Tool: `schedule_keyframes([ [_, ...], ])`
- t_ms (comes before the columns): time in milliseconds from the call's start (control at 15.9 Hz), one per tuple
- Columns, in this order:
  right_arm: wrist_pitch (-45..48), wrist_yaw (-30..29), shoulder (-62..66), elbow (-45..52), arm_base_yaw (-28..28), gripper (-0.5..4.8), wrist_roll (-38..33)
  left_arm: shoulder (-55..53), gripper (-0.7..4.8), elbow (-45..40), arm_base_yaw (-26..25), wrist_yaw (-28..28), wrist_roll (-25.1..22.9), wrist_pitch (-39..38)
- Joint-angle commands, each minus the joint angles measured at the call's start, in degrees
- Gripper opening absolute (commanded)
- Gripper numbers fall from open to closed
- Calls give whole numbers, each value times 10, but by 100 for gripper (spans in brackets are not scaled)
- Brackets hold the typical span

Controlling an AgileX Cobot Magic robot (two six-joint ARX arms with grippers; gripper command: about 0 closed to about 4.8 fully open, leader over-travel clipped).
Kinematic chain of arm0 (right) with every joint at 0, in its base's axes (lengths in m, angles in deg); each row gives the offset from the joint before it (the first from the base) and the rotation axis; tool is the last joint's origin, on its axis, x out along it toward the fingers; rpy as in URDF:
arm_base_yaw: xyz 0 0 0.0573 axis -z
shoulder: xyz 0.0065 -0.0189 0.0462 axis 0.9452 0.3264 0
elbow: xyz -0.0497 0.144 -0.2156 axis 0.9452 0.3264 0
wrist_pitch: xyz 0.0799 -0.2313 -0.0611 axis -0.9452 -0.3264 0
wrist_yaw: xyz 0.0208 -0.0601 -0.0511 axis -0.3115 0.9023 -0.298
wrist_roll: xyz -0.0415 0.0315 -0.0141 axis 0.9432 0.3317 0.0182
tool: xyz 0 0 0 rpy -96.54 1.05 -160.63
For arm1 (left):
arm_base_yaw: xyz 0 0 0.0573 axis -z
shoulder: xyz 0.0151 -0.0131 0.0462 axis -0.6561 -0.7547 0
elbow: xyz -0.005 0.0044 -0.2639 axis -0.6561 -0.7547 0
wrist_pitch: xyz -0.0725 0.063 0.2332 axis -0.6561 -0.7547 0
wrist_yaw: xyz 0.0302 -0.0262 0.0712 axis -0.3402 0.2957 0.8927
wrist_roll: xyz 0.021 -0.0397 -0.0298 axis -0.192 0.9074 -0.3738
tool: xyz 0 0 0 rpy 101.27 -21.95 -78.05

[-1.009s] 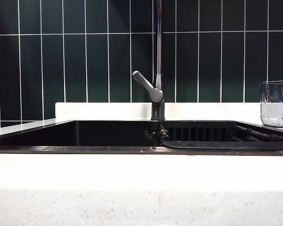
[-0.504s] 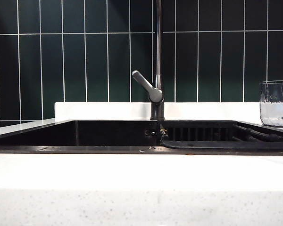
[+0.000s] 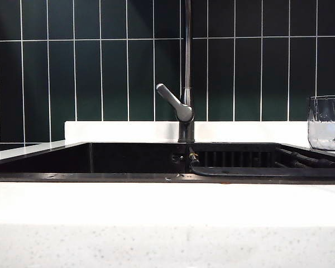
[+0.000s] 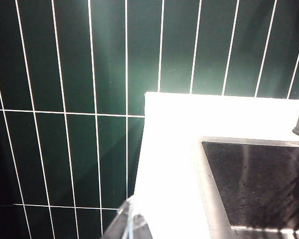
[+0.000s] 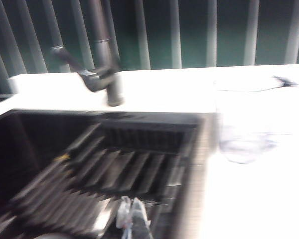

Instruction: Pick up the mug next to the sink, go to the faucet to get some water, pour the water into the sink, and finally put the mug back to its place.

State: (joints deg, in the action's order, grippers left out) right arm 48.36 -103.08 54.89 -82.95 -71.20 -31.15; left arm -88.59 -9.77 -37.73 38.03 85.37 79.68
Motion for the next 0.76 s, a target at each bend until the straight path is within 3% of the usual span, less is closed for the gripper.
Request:
schedule_keyframes([
  [63,6,114,0,3,0,-2,-2,0,-4,1,0,-2,2,3],
  [757,6,116,0,3,0,-2,-2,0,-4,1,0,-2,2,3],
])
